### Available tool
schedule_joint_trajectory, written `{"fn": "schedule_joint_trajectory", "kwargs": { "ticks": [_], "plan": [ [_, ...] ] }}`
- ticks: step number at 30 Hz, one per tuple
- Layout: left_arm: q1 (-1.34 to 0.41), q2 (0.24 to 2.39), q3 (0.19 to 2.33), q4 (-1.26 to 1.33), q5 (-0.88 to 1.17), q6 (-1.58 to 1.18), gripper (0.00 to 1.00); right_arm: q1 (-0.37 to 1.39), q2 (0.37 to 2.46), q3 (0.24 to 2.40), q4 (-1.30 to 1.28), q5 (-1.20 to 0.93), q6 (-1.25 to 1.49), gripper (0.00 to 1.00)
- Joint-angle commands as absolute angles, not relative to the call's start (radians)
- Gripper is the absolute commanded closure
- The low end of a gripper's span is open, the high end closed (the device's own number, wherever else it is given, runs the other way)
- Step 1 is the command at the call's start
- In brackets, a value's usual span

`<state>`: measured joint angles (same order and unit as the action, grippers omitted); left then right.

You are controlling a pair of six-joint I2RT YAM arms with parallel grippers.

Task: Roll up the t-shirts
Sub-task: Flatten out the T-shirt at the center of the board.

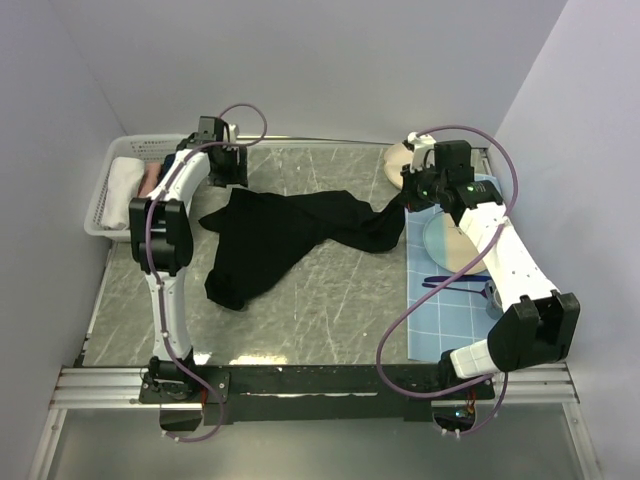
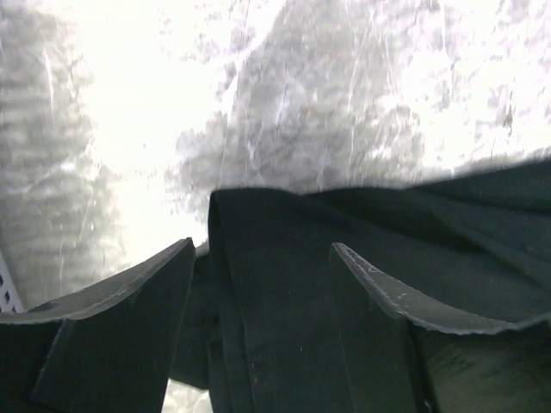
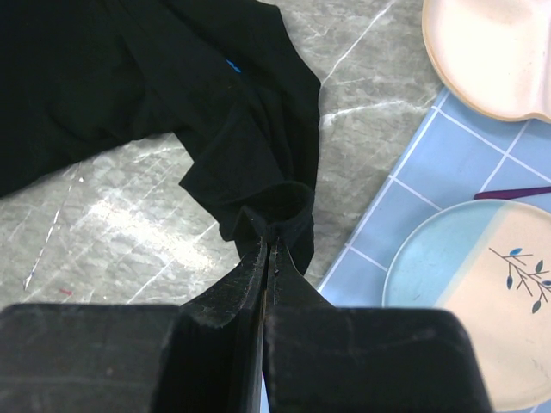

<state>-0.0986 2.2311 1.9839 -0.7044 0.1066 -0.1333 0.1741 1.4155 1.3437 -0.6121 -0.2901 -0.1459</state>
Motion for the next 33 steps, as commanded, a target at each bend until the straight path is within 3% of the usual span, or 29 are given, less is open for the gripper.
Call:
{"fn": "schedule_joint_trajectory", "kwargs": {
  "ticks": [1,10,16,19,20,22,28,33],
  "plan": [
    [-0.094,2.27,2.051,-0.686,0.11,-0.153,0.33,0.175,1.427,1.381,-0.588,-0.299,-0.132,1.0],
    [-0.089,2.319,2.068,-0.692,0.106,-0.173,0.4,0.172,1.468,1.411,-0.595,-0.291,-0.138,1.0],
    [-0.077,2.368,2.126,-0.675,0.123,-0.181,0.52,0.172,1.494,1.437,-0.609,-0.291,-0.135,1.0],
    [-0.075,2.381,2.147,-0.666,0.129,-0.184,0.71,0.173,1.502,1.445,-0.621,-0.291,-0.14,1.0],
    [-0.074,2.376,2.149,-0.658,0.121,-0.186,0.87,0.172,1.503,1.445,-0.624,-0.288,-0.143,1.0],
    [-0.072,2.365,2.154,-0.652,0.117,-0.186,0.99,0.173,1.508,1.447,-0.623,-0.279,-0.138,1.0],
    [-0.031,2.215,2.163,-0.655,0.159,-0.187,0.99,0.137,1.523,1.544,-0.574,-0.19,-0.084,1.0],
    [0.063,1.921,2.08,-0.528,0.253,-0.192,0.99,0.048,1.575,1.839,-0.554,-0.12,-0.015,1.0]
  ]
}}
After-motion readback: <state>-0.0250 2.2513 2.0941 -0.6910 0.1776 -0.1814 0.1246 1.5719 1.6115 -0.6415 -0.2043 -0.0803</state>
